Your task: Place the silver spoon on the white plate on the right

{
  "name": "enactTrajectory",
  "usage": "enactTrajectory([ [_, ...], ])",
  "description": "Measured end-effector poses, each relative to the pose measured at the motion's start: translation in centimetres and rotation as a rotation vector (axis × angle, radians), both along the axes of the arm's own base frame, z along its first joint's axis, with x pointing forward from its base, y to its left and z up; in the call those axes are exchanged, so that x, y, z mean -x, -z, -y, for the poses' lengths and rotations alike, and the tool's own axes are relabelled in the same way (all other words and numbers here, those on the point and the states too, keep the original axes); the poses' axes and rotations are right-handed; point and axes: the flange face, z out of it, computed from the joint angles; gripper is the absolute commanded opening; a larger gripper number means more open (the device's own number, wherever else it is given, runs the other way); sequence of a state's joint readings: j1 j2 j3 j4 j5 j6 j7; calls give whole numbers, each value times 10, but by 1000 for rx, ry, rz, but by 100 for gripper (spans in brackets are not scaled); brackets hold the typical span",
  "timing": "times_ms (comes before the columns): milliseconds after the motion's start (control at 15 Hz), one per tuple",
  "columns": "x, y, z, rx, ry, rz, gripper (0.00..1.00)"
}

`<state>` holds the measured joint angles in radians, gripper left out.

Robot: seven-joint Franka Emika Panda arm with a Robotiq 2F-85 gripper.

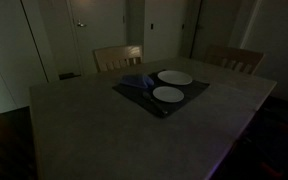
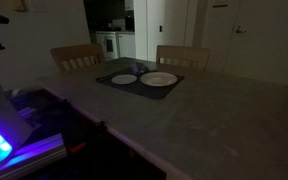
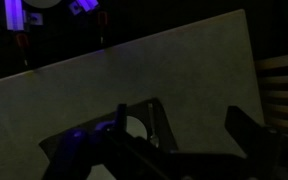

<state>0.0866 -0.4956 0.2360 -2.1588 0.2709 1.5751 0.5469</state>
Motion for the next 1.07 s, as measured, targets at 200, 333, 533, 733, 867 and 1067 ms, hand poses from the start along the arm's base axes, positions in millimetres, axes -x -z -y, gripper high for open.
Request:
enactTrajectory([
  [200,0,0,0,0,0,0,100],
  [333,0,0,0,0,0,0,100],
  [533,0,0,0,0,0,0,100],
  [733,-1,3,-1,2,-5,-5,100],
  [867,-4,8,-3,4,-12,-18,100],
  [1067,-11,24,-6,8,-25,-53,100],
])
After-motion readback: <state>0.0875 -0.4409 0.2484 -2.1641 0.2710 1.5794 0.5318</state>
